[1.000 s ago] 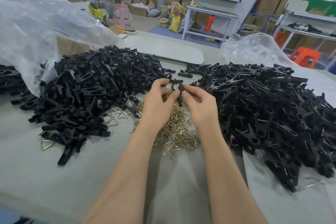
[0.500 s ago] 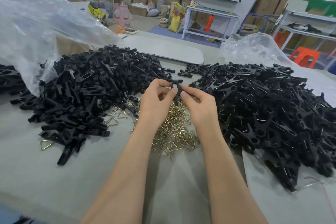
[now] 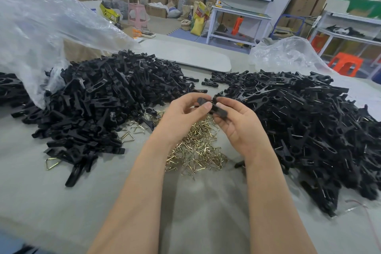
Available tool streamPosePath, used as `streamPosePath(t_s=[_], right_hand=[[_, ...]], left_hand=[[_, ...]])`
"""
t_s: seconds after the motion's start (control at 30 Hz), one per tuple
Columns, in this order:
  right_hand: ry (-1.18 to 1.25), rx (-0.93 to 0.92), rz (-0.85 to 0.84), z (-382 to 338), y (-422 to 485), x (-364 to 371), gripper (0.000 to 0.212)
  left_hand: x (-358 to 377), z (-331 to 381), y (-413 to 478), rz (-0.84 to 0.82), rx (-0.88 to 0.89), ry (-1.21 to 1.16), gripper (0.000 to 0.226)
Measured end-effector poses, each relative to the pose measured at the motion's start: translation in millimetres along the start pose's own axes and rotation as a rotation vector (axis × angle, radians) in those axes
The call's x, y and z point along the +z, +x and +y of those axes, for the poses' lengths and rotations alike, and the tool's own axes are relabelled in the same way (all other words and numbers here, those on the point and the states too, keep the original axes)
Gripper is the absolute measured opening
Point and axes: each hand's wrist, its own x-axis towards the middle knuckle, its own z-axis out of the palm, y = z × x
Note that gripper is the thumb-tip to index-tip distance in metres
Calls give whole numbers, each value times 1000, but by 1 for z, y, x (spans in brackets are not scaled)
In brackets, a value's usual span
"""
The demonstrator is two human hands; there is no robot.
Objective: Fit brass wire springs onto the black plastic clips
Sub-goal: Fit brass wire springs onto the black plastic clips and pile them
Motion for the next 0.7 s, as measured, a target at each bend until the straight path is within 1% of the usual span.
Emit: streamPosePath(t_s=[0.03,0.07,0.1,0.13,0.17,0.2,0.23,0.3,0.33,0.37,0.43,0.53,0.63,0.7], right_hand=[[-4,8,60,0,1,-1,11],[-73,-9,130,1,3,-2,11],[-239,-46,201,2,3,-4,14],[-490,-86,253,4,4,-5,18],[-764,-101,255,5,2,-6,25],[-998,-62,207,6,-1,-7,33],[-1170,26,129,8,-3,-5,43],[-1387,164,-4,16,-4,0,57],[-1438,163,-36,21,-3,5,57],[-1444,126,-52,26,-3,11,52],[-1380,3,-59,36,-1,22,37],[-1251,-142,-1,43,0,29,24],[-1054,-204,88,36,2,23,15],[-975,-232,124,30,3,18,13]], left_hand=[[0,0,0,27,-18,-12,16],[1,1,0,74,-45,-48,16],[0,1,1,131,-80,-122,16],[-2,1,2,192,-117,-238,17],[-5,2,3,250,-151,-383,19],[-8,3,4,299,-186,-540,21],[-10,4,4,334,-220,-692,23],[-14,5,5,370,-269,-947,19],[-14,5,4,378,-278,-1033,16],[-15,5,4,386,-277,-1086,13],[-16,4,4,401,-280,-1111,13],[-18,3,4,426,-321,-1109,12],[-19,3,5,462,-333,-1209,12],[-19,4,5,435,-309,-1277,15]])
